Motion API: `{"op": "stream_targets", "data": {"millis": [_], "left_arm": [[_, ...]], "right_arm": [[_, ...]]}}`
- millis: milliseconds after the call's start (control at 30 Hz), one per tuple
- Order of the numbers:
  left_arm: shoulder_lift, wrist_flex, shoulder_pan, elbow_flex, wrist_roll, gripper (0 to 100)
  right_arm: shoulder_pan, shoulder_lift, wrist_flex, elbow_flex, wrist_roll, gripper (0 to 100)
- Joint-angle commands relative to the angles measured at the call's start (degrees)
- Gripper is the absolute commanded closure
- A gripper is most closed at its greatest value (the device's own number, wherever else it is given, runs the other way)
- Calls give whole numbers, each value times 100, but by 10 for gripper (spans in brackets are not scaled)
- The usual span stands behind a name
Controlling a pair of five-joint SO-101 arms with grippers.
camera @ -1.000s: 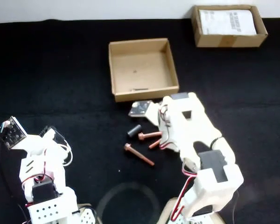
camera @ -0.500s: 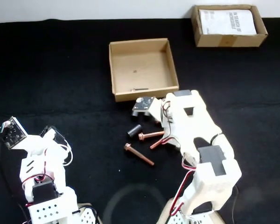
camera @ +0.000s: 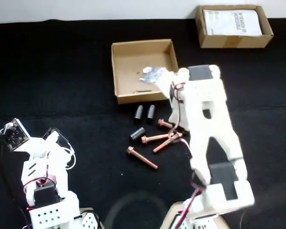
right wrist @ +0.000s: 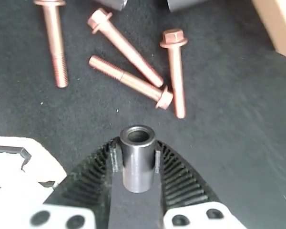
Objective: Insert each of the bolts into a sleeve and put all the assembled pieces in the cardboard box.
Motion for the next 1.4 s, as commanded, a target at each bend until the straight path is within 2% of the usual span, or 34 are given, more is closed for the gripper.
{"op": "stream_targets", "data": {"millis": [0,167,333,467,633,800,933,1000,1200,1367], "left_arm": [[-4,-88,101,101,0,990],[-4,123,171,101,26,990],[-13,695,927,101,0,990],[-13,888,1367,-57,-826,990],[-4,888,1824,-1059,-1618,990],[743,897,2519,-1903,-1829,990],[2220,914,2809,-2941,-1635,990],[3029,1178,2976,-3547,-1398,990],[5059,2426,4004,-4611,-624,990],[6229,2576,4497,-5024,35,989]], "right_arm": [[145,-1270,303,-277,-79,990],[330,-2633,365,-101,-738,990],[321,-3908,374,1086,-1196,990],[330,-4910,330,2246,-1345,990],[347,-5947,330,3354,-1662,990],[356,-6624,171,4163,-1960,991],[356,-6914,171,4558,-2145,991],[444,-7002,163,4655,-2145,991],[1552,-7037,-497,4919,-2101,991],[2035,-7064,-910,5411,-1987,991]]}}
